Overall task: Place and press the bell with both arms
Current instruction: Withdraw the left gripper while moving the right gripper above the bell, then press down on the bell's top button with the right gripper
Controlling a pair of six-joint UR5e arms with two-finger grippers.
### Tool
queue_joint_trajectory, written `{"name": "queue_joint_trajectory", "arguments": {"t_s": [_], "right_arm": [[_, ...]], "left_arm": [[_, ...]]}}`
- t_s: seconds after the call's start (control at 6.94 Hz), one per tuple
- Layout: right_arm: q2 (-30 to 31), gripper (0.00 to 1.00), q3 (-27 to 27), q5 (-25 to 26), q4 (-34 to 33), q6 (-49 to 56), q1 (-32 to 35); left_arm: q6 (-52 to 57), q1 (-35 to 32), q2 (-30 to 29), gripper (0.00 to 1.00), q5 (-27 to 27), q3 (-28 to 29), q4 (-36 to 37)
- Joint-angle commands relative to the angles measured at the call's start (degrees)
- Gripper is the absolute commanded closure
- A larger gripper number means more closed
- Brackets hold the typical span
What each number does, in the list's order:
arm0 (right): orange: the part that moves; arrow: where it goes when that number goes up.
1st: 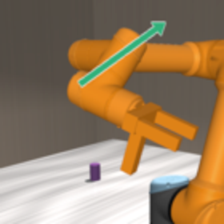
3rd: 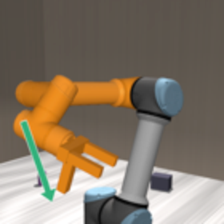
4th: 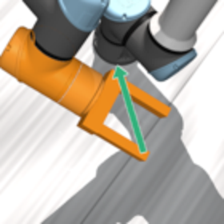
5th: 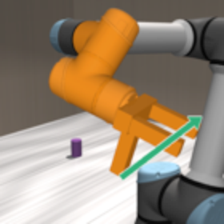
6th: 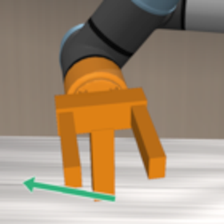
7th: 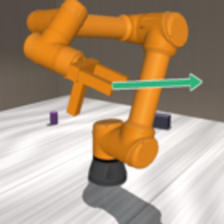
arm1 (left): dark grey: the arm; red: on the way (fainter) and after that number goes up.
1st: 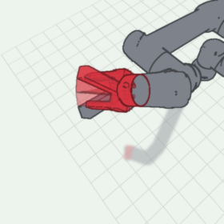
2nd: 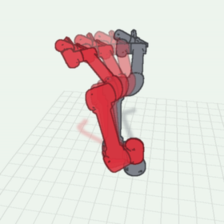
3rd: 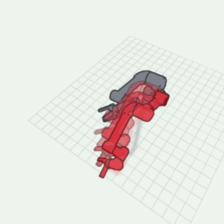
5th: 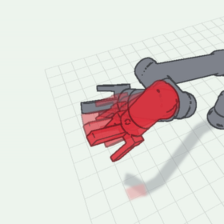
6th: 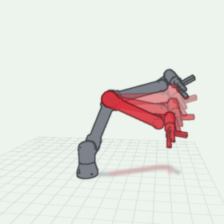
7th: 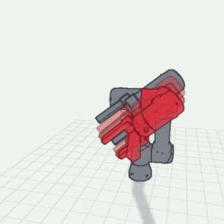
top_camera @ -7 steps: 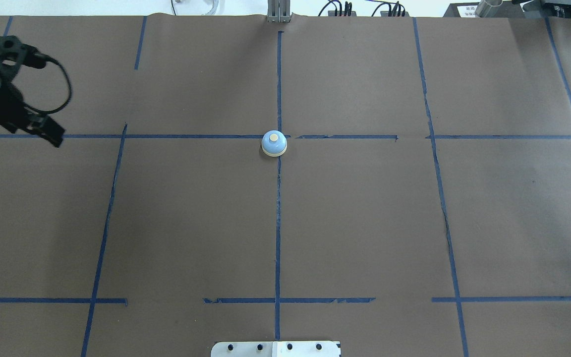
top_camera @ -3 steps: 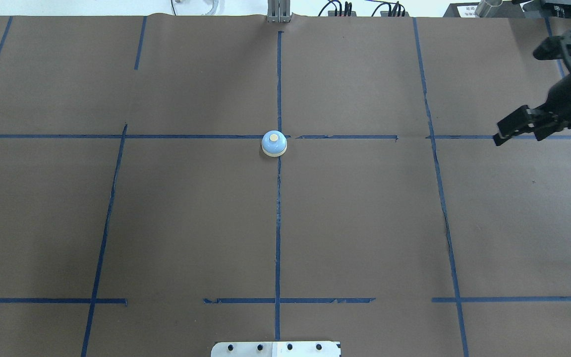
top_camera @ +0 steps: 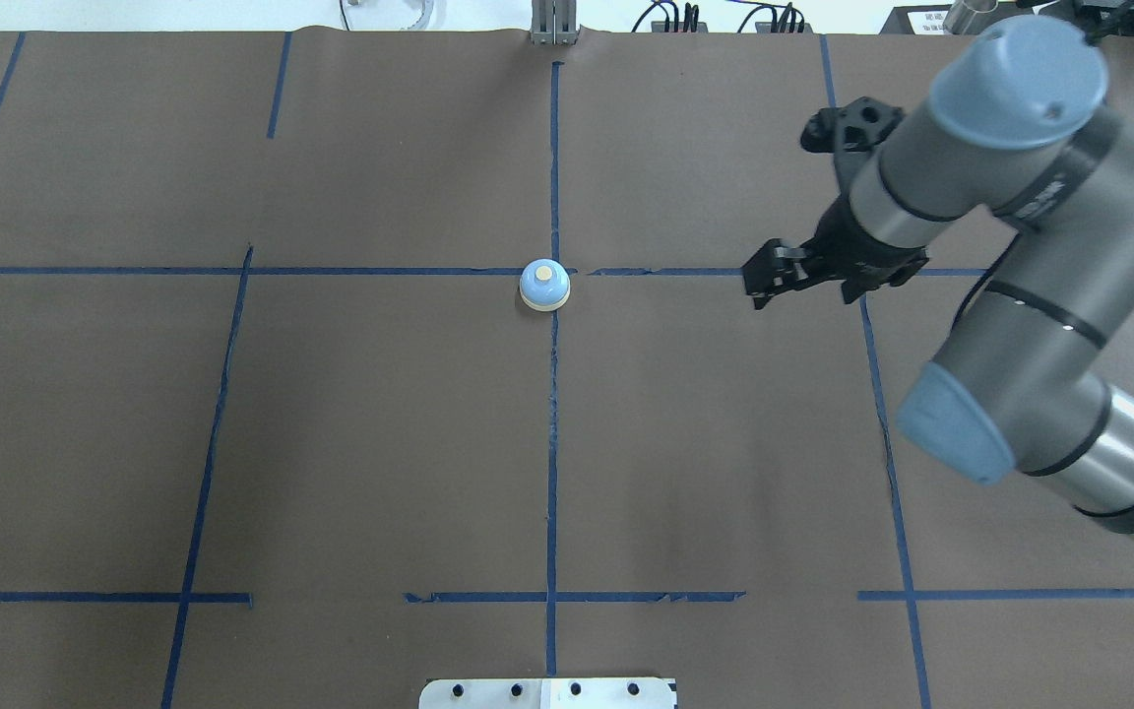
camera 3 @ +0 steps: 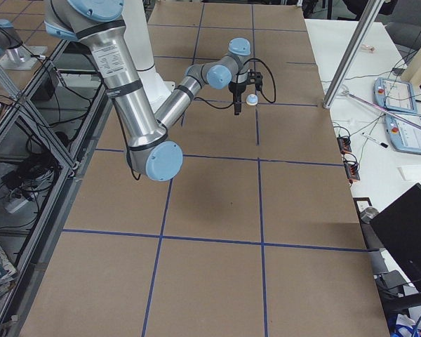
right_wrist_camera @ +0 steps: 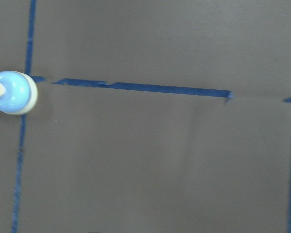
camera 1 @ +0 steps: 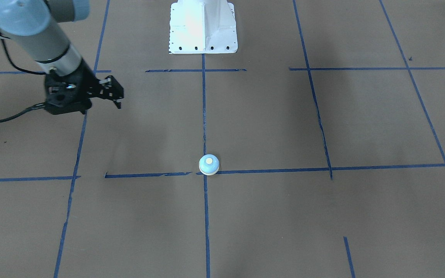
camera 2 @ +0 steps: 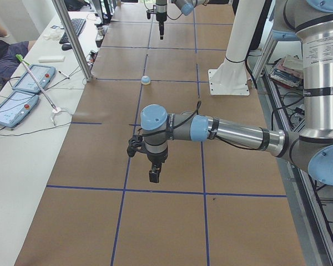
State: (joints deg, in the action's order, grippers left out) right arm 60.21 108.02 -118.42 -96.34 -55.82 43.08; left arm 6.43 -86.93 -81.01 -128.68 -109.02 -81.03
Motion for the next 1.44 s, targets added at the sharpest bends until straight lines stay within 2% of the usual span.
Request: {"name": "queue_joint_trajectory", "arguments": {"t_s": [0.0, 0.14, 0.29, 0.43, 0.58, 0.72, 1.3], "right_arm": [[-18.6, 0.00, -19.1, 5.1, 0.3, -9.9, -5.7], [-22.8, 0.23, -25.8, 6.3, 0.8, -11.3, -6.3], [-27.1, 0.77, -33.2, 6.6, 5.2, -15.4, -6.3], [-33.3, 0.90, -43.9, 8.9, 9.5, -18.1, -6.3], [-35.8, 0.92, -49.9, 9.5, 13.9, -18.2, -6.3], [-35.8, 0.94, -51.1, 9.6, 14.4, -18.1, -6.3], [-33.3, 0.94, -50.0, 9.5, 14.1, -17.6, -7.3]], "left_arm": [[-0.2, -0.3, 0.2, 0.00, -2.7, 2.3, 0.0], [-0.1, -0.3, 0.2, 0.00, -6.0, 2.6, -0.1], [-0.2, -0.3, 0.2, 0.00, -6.2, 2.6, -0.1], [-0.1, -0.3, 0.7, 0.00, -6.3, 2.4, -0.1], [-0.2, -0.3, 1.0, 0.00, -6.3, 2.2, -0.1], [-0.2, -0.3, 1.0, 0.00, -6.3, 2.2, -0.1], [-0.2, -0.3, 0.9, 0.00, -6.3, 2.5, -0.1]]}}
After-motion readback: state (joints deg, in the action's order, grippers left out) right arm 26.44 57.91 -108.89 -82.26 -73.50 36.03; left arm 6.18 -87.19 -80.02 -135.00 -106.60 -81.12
